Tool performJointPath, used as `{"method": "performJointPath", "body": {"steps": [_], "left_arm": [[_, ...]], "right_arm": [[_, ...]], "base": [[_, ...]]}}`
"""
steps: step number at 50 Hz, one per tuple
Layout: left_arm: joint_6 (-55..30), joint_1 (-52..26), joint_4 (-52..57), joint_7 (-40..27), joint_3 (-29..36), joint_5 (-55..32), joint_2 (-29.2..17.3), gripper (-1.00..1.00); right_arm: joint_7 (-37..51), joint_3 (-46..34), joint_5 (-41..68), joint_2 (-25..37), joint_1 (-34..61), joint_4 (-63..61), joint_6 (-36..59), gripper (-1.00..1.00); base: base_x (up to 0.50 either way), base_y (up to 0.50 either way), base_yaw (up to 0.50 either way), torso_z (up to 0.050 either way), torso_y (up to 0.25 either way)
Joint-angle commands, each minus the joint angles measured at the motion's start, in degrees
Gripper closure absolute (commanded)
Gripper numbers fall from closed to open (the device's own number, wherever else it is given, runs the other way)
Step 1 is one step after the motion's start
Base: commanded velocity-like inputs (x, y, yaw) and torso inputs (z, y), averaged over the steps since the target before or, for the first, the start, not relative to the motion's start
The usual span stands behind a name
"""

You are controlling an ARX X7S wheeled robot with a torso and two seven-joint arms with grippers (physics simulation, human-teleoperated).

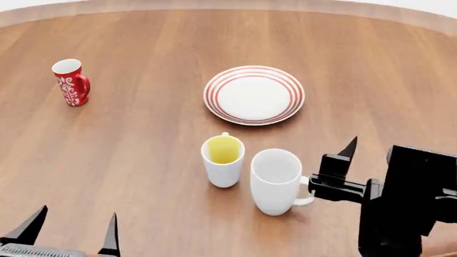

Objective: Pick up the red mug and put it on the plate

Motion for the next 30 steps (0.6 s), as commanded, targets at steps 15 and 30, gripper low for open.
{"method": "performJointPath", "body": {"steps": [15, 30], "left_arm": [[-7.5, -0.7, 10.2, -1.3, 0.0, -2.8, -2.3, -1.0], [-10.2, -2.2, 12.7, -3.1, -1.4, -3.8, -3.0, -1.0]], "right_arm": [[2.6, 4.5, 2.4, 5.9, 22.8, 4.6, 21.3, -1.0], [2.3, 4.0, 2.6, 6.0, 22.3, 7.6, 19.7, -1.0]], "base": [[0.39, -0.06, 0.0, 0.0, 0.0], [0.5, 0.0, 0.0, 0.0, 0.0]]}}
